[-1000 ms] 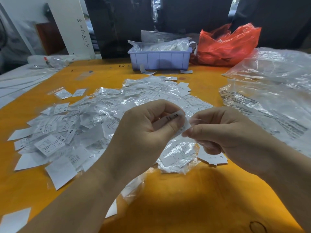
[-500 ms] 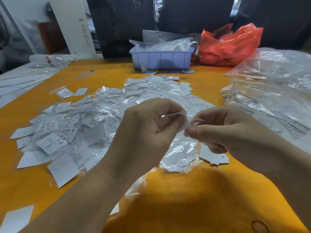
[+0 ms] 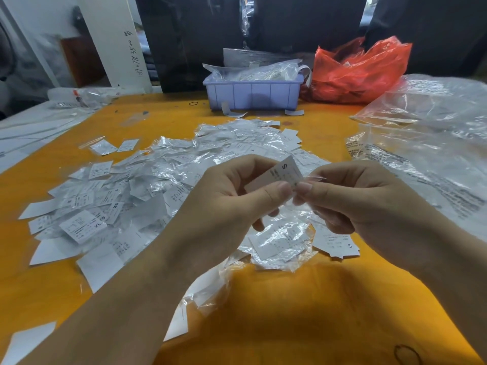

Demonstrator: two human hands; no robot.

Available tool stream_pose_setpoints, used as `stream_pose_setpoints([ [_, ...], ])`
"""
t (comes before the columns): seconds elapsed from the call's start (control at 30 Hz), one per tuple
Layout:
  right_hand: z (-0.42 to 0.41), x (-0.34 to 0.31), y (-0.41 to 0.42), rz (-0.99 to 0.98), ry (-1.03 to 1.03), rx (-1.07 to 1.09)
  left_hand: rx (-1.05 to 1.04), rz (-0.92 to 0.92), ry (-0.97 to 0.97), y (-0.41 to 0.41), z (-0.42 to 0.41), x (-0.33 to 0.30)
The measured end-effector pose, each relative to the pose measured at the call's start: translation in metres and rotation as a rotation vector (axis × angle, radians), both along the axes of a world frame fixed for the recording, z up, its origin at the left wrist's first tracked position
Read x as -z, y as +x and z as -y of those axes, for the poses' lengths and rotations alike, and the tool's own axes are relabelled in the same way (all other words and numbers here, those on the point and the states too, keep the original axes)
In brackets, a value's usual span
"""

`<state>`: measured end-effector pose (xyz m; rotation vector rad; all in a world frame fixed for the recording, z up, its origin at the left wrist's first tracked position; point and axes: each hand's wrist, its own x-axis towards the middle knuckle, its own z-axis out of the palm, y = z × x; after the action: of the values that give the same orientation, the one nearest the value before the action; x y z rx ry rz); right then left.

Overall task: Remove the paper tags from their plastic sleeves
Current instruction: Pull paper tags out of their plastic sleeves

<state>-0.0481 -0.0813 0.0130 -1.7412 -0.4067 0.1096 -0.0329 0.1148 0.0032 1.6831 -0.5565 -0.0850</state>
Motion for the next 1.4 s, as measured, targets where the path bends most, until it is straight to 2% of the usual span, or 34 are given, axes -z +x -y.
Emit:
stream_pose_setpoints([
  [0.1, 0.0002, 0.0001, 0.0007, -0.014, 0.038, -0.003, -0.045, -0.009, 0.006, 0.0007, 0.0003, 0.0009],
  [0.4, 0.0028, 0.0023, 0.0009, -0.022, -0.004, -0.026, -0.220, 0.171, 0.097, -0.0040, 0.0021, 0.0006],
  [0.83, 0.0019, 0.0032, 0.0007, 0.074, -0.100, -0.052, -0.090, 0.176, 0.215, -0.0068, 0.0034, -0.0021],
  [0.97, 0.0033, 0.0043, 0.0020, 0.077, -0.120, -0.031, -0.061, 0.118, 0.226, -0.0066, 0.0024, -0.0051],
  [1.13, 0.0051, 0.0051, 0.0012, 0.074, -0.144, -0.045, -0.045, 0.220, 0.388, -0.0060, -0.0007, -0.0066],
  [1.2, 0.0057, 0.0053, 0.0001, 0.113, -0.218, -0.049, -0.019, 0.251, 0.431, -0.0056, -0.0023, -0.0057],
  [1.4, 0.0011, 0.0068, -0.0040, 0.154, -0.315, -0.049, -0.020, 0.250, 0.303, -0.0058, -0.0005, -0.0029],
])
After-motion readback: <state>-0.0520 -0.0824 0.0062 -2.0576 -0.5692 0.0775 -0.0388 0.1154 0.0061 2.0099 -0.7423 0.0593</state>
